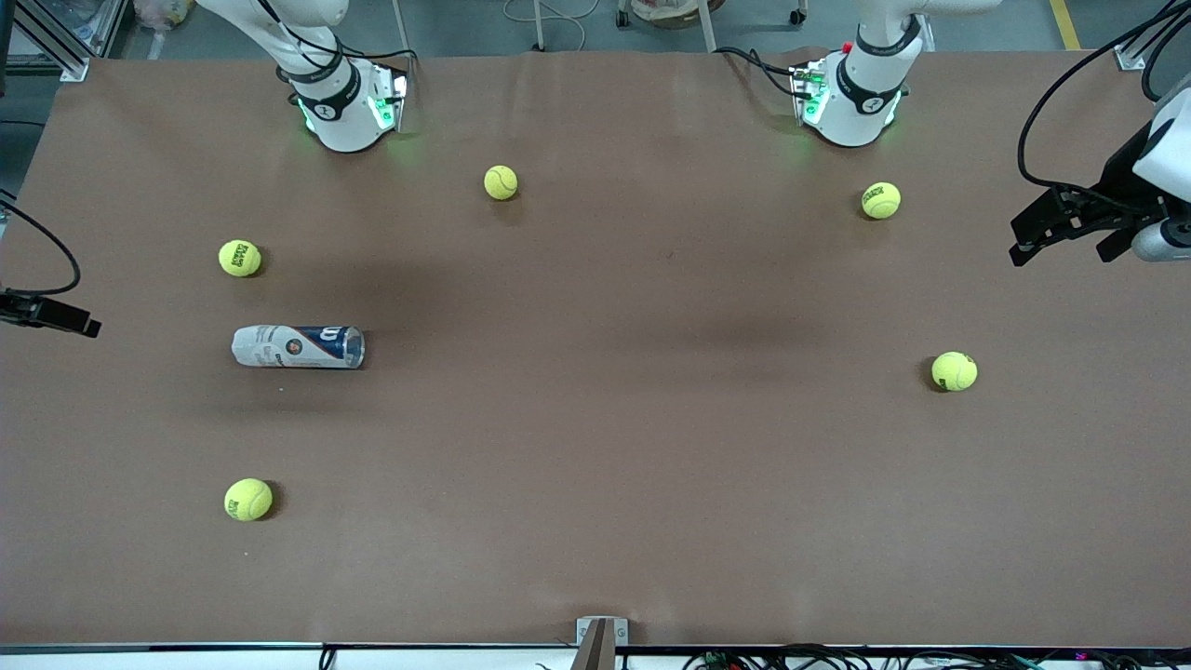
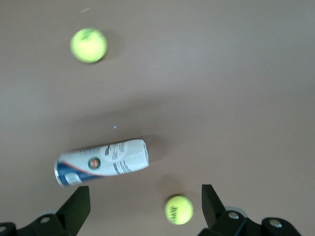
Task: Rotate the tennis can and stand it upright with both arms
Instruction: 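Reach the right gripper toward the capped end of the white can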
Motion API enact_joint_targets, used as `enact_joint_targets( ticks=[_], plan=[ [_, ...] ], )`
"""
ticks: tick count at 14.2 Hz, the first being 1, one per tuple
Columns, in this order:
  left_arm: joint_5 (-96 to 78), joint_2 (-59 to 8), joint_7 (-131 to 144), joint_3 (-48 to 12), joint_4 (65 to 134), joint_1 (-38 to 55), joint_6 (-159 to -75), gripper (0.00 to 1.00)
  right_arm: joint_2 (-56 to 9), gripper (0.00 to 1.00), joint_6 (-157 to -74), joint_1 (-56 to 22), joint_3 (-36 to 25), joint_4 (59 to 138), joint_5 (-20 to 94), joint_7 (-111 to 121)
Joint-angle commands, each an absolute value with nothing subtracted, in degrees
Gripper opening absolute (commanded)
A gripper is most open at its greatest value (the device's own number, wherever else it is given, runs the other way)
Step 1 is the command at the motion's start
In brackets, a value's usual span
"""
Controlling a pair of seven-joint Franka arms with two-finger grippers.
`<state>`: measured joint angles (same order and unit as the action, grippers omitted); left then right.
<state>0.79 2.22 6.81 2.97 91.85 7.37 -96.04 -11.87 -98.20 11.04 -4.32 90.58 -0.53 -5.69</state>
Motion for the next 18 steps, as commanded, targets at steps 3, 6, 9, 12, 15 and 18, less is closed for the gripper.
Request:
enact_joint_targets(
  ticks=[3,6,9,12,15,18],
  plan=[
    [0.3,2.4,6.3,2.7,91.1,7.0,-95.1,1.0,-13.5,1.0,-97.1,9.0,-3.2,92.9,-0.8,-47.7],
    [0.3,2.4,6.4,2.7,91.1,7.0,-95.1,1.0,-16.2,1.0,-97.6,5.7,-3.1,93.5,-1.1,-63.2],
    [0.3,2.4,6.4,2.7,91.1,7.0,-95.1,1.0,-17.0,1.0,-98.9,3.7,-3.2,96.0,-1.2,-72.5],
    [0.3,2.4,6.5,2.7,91.1,7.1,-95.1,1.0,-16.5,1.0,-103.2,3.6,-3.2,102.6,-1.2,-75.7],
    [0.3,2.4,6.6,2.7,91.1,7.1,-95.1,1.0,-16.0,1.0,-109.7,1.8,-3.2,109.7,-1.2,-81.4],
    [0.3,2.4,6.6,2.7,91.2,7.1,-95.0,1.0,-15.4,1.0,-117.6,0.7,-3.2,117.1,-1.2,-83.8]
  ],
)
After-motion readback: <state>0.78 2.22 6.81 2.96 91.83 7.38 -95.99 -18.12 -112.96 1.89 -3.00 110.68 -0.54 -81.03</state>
